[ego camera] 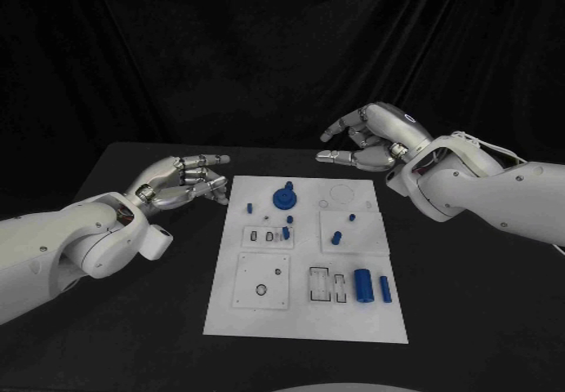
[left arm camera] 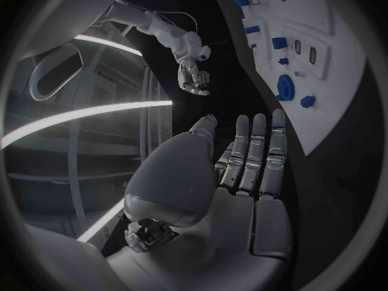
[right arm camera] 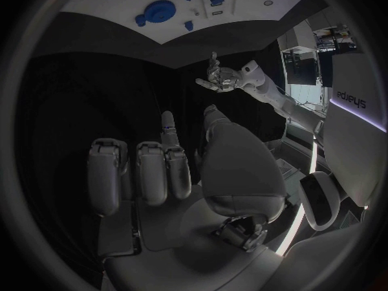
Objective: Assemble the parts on the task board
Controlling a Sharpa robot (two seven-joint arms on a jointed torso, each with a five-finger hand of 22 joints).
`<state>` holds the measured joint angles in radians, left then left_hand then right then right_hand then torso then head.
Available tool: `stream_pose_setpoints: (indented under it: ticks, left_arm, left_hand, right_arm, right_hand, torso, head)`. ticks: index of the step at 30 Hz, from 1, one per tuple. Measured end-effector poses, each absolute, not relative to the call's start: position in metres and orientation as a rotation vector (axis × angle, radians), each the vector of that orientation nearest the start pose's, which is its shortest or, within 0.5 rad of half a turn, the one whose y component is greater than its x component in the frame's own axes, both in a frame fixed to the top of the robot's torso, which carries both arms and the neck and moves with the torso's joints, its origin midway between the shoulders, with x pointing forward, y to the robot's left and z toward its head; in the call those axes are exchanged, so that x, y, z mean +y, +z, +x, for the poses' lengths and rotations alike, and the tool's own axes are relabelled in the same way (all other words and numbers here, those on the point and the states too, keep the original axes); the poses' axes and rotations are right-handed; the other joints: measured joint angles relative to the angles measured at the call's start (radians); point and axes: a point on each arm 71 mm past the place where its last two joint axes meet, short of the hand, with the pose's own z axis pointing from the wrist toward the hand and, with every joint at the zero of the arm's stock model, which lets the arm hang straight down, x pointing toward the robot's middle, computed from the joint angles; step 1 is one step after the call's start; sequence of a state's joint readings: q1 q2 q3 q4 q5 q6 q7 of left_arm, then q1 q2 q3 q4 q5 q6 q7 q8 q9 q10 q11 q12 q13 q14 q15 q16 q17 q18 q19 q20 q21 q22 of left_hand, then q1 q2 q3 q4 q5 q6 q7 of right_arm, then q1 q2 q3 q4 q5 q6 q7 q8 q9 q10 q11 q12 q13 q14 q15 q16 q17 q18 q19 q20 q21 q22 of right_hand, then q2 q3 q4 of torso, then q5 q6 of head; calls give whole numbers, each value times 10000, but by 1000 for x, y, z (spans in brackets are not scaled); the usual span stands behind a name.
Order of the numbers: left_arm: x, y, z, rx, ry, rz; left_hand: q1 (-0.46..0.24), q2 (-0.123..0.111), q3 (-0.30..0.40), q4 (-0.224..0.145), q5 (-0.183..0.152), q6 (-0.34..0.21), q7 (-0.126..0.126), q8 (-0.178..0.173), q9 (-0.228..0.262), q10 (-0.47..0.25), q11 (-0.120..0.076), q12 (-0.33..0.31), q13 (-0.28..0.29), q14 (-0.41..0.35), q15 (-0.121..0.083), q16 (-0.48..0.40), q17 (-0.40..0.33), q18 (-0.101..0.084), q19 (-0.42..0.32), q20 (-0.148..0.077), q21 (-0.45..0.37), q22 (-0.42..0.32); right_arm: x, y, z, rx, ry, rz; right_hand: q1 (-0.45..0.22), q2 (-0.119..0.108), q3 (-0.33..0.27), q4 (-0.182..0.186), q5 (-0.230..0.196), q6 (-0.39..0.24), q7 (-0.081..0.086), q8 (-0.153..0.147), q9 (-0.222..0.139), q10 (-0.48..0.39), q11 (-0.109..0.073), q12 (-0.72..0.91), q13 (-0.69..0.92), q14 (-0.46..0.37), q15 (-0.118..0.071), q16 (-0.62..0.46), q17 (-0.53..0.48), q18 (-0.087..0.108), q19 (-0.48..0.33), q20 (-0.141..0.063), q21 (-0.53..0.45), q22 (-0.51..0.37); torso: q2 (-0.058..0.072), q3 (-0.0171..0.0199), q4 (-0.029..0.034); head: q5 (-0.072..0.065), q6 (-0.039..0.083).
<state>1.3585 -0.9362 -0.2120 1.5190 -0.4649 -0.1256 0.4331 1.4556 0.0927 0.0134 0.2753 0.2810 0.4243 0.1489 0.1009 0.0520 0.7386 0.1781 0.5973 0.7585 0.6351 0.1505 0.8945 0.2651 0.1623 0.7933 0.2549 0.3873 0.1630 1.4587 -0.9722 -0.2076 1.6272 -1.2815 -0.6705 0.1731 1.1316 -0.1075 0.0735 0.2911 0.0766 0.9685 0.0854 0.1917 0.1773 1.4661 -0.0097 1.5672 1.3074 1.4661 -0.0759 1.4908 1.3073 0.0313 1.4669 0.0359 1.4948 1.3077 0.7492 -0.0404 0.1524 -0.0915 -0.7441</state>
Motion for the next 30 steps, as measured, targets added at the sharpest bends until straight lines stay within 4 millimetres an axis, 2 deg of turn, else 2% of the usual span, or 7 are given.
stream_pose_setpoints:
  ticks: [5, 7, 9, 12, 13, 23, 30]
  left_arm:
    - [230, -161, 485, 17394, -13199, -3481]
    - [228, -164, 486, 17796, -12669, -3226]
    - [226, -167, 488, 18298, -12061, -3025]
    - [221, -172, 490, 19043, -11326, -2832]
    - [219, -174, 490, 19270, -11137, -2785]
    - [175, -192, 493, 21940, -9310, -1728]
    - [156, -200, 495, 22956, -7960, -829]
  left_hand:
    - [-773, 42, -607, 49, -1035, 2071, 212, 670, 193, 1136, -526, 4334, 2619, 563, -572, 3312, 1888, 0, 1181, -531, 1542, 934]
    - [-1131, 118, -926, 30, -1377, 2570, 289, 1164, 239, 4485, -681, 7498, 4961, 2966, -789, 5385, 5404, -1, 1537, -765, 3236, 2151]
    - [-1258, 251, -1106, 98, -1494, 3050, 329, 1954, 405, 6826, -677, 9342, 5411, 6559, -750, 6579, 9387, -338, 2443, -1026, 6631, 5863]
    - [-1457, 293, -1418, 113, -1560, 3401, 211, 3086, 823, 7247, -687, 9702, 5497, 8203, -823, 6738, 10378, -947, 4378, -1118, 10256, 10686]
    - [-1530, 281, -1443, 87, -1560, 3522, 149, 3361, 969, 7285, -725, 9702, 5497, 8264, -862, 6738, 10412, -1022, 4920, -1116, 10666, 11121]
    - [-2576, 544, -1927, 129, -1619, 4518, -599, 5837, 3102, 7276, -1448, 9702, 5496, 8316, -1528, 6738, 10431, -1176, 6669, -1383, 11483, 11451]
    - [-2533, 586, -1921, 124, -1338, 4693, -774, 5818, 3540, 7282, -1580, 9701, 5496, 8299, -1651, 6738, 10430, -1173, 6539, -1551, 11483, 11450]
  right_arm:
    - [-233, -105, 476, 12389, 8103, -1505]
    - [-233, -111, 477, 12510, 8089, -1420]
    - [-233, -118, 477, 12653, 8083, -1324]
    - [-236, -128, 474, 12848, 8069, -1187]
    - [-238, -130, 473, 12900, 8057, -1143]
    - [-252, -150, 458, 13330, 7968, -795]
    - [-254, -152, 456, 13369, 7955, -764]
  right_hand:
    - [149, 148, 63, -7, 240, 0, 0, 56, 70, -1, 76, 0, 0, -1, 74, 0, 0, 0, -21, 21, 39, 0]
    - [226, 226, 71, -15, 386, 27, 26, 117, 104, -1, 76, 0, 0, -1, 74, 20, 0, 0, -17, 56, 39, 0]
    - [223, 223, 71, -15, 427, 72, 1, 117, 115, -1, 76, 0, 0, -1, 74, 45, 0, 0, -1, 72, 39, -1]
    - [223, 223, 71, -15, 469, 72, 1, 117, 132, -1, 76, 0, 0, -1, 74, 45, 0, 0, -1, 72, 79, -1]
    - [270, 269, 71, -15, 498, 72, 1, 140, 140, -1, 75, 0, 0, -1, 74, 45, 0, 0, -1, 72, 79, -1]
    - [552, 455, 113, -58, 1162, 141, 71, 284, 270, -1, 147, 0, -1, -1, 145, 45, 0, 1, 0, 144, 79, -2]
    - [614, 517, 125, -70, 1358, 213, 72, 289, 303, -1, 147, 0, -1, -1, 145, 45, 0, 0, 0, 144, 79, -3]
  torso:
    - [-86, 59, -99]
    - [-130, 108, -157]
    - [-175, 150, -212]
    - [-269, 217, -292]
    - [-311, 246, -327]
    - [-761, 589, -726]
    - [-1017, 763, -960]
  head:
    - [144, 81]
    - [237, 90]
    - [314, 90]
    - [424, 50]
    - [474, 12]
    - [809, -714]
    - [1047, -1218]
